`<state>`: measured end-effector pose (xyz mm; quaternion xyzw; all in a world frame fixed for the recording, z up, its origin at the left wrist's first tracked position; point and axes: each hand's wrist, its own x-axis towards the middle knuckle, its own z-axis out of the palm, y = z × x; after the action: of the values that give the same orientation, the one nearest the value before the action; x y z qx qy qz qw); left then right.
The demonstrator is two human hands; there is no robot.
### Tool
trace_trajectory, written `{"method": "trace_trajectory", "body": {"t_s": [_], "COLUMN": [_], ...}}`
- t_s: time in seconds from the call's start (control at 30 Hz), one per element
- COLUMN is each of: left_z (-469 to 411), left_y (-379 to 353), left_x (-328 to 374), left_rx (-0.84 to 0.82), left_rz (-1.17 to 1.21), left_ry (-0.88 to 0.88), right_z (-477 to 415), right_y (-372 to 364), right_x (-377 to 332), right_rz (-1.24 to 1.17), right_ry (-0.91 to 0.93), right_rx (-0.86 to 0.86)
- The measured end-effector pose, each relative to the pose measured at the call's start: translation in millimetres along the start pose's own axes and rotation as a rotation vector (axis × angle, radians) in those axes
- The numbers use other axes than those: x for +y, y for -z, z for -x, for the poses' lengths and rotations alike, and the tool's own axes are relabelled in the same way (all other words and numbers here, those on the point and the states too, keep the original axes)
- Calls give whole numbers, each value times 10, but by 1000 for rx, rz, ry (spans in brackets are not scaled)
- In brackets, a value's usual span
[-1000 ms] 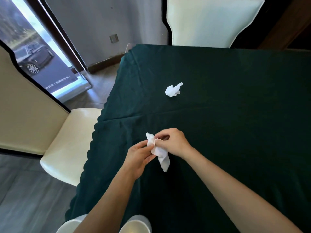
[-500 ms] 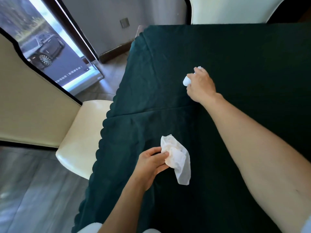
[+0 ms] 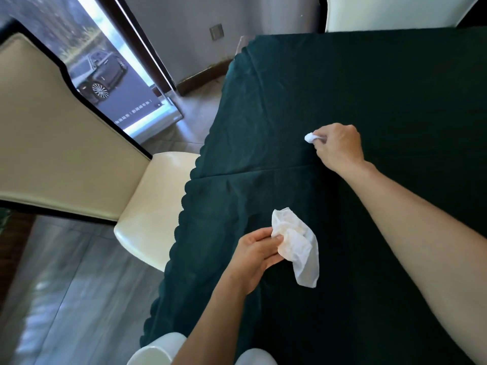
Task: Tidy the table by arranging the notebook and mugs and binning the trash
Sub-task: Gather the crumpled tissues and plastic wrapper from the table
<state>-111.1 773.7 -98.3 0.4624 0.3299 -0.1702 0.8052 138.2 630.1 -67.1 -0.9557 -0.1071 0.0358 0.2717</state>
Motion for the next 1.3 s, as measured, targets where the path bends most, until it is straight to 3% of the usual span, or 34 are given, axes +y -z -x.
{"method": "trace_trajectory", "body": {"t_s": [0.27, 0.43, 0.6, 0.9, 1.17, 1.3], "left_z": [310, 775, 1340, 2325, 3010, 3327], "left_y": [-191, -320, -443, -494, -555, -646], "left_x": [253, 513, 629, 555, 197, -102], "left_rx": [165, 128, 15, -272, -434, -550], "left_rz": [78, 94, 124, 134, 129, -5], "left_ry": [-6, -127, -208, -254, -66, -45], "right_z": [898, 1714, 2399, 3420, 4556, 5155], "right_y": [402, 689, 1011, 1484, 1692, 1818], "right_x": [-467, -848, -1125, -1396, -1489, -1458], "right_rz": [-379, -498, -543, -417, -326, -360], "right_ry": [-18, 40, 85, 137, 39, -51], "right_rx": [-13, -45, -3, 134, 292, 359]}}
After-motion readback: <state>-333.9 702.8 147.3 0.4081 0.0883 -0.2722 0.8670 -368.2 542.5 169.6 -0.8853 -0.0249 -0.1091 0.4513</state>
